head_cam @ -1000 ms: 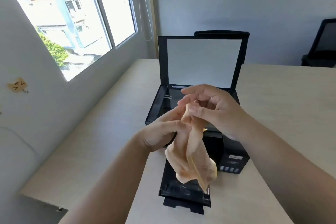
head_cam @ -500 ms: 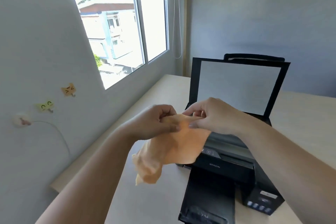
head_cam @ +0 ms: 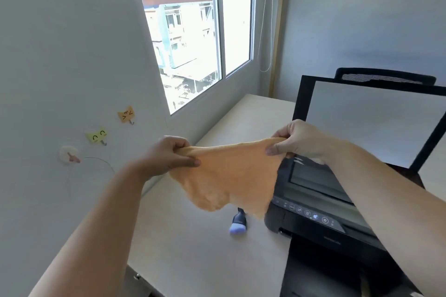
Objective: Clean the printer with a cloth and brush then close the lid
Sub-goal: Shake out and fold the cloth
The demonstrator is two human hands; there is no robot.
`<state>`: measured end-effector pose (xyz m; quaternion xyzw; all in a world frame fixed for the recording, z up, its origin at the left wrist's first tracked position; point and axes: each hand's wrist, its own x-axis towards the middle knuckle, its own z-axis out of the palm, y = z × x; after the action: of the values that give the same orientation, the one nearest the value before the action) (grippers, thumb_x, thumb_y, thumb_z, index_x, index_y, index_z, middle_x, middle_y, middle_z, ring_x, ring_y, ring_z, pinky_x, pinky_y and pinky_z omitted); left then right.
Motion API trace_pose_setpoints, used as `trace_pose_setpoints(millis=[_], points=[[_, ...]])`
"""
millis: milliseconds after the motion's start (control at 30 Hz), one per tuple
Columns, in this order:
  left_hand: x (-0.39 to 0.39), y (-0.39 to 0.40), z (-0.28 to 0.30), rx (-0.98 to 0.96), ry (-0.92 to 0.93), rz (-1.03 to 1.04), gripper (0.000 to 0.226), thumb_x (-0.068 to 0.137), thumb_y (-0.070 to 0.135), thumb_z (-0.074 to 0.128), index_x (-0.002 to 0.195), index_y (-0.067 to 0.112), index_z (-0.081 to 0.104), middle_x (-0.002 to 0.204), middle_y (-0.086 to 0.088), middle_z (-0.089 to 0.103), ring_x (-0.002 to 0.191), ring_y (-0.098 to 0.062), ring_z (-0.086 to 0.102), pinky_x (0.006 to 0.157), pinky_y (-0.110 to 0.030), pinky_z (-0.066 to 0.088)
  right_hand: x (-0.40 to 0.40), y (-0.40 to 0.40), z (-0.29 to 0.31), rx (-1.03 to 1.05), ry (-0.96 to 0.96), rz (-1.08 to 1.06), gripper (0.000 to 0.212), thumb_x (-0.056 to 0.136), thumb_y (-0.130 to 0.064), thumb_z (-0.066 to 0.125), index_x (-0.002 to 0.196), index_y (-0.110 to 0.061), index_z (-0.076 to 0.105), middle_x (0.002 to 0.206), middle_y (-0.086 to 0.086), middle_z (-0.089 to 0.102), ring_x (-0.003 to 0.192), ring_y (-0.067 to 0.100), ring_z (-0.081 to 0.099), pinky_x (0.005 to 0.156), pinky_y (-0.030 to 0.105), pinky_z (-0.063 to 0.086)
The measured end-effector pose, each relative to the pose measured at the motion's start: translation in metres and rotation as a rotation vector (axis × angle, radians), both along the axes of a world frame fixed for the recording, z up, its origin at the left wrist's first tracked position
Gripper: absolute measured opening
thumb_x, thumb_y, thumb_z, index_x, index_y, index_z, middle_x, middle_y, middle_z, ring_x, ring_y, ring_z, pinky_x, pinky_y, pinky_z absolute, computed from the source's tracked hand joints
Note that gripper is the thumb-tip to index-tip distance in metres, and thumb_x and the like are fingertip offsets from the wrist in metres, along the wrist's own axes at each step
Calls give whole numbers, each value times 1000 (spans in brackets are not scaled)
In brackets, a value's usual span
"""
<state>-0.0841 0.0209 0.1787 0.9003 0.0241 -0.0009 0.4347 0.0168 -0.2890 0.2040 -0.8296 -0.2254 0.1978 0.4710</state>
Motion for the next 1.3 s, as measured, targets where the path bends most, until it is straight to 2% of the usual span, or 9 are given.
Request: trace_pose_setpoints(millis=[133,267,367,467,833,933,1067,1200,1300], points=[[13,43,-14,-248,58,24,24,68,26,85,66,17,63,61,7,55,59,-5,54,57,-13,43,24,28,-28,-43,135,-68,22,71,-18,84,79,0,73,66,9,57,54,12,40,46,20,31],[35,73,-45,-318,138,155,21,73,30,80,84,13,75,81,-4,64,78,-15,57,72,-22,46,46,69,-61,24,210,-215,13,83,-12,74,89,-3,68,76,10,65,57,16,59,49,23,51],[50,83,-56,-288,-36,308,10,84,14,73,93,12,75,77,6,72,65,5,62,62,-5,42,51,94,-79,184,216,-343,6,86,-7,69,87,-8,63,85,12,65,64,21,65,63,31,59],[45,93,-60,-323,-189,371,12,83,11,73,94,14,76,81,4,75,76,-2,66,76,-13,49,41,105,-98,219,131,-393,5,83,-7,70,81,-10,66,78,11,67,69,20,64,74,36,56],[-43,118,-177,-129,346,184,13,83,10,74,82,22,79,82,4,77,75,-1,68,70,-15,47,-23,121,-212,-261,220,-262,17,77,-5,63,73,-19,72,67,-1,70,58,9,61,46,10,41],[-38,125,-201,-126,394,205,14,84,15,70,86,26,79,82,0,77,74,-10,64,71,-28,44,-15,128,-221,-306,220,-254,17,78,-8,60,78,-19,73,71,-1,70,63,11,62,49,16,43],[-15,127,-222,-166,397,338,11,89,14,63,93,17,74,70,2,63,66,-11,55,60,-16,41,10,146,-236,-339,239,-308,8,83,-22,65,77,-24,69,69,-3,64,61,14,57,53,24,43],[7,136,-261,-160,388,448,5,80,30,64,81,30,69,80,2,69,80,-21,63,79,-37,52,34,168,-253,-381,231,-355,16,85,-27,64,71,-18,63,68,-1,59,73,23,56,61,30,44],[22,138,-276,-78,369,467,5,82,29,64,79,31,66,80,4,68,87,-23,66,79,-36,51,50,180,-266,-485,164,-341,29,87,-31,62,63,-19,51,68,-1,56,80,26,56,61,29,37]])
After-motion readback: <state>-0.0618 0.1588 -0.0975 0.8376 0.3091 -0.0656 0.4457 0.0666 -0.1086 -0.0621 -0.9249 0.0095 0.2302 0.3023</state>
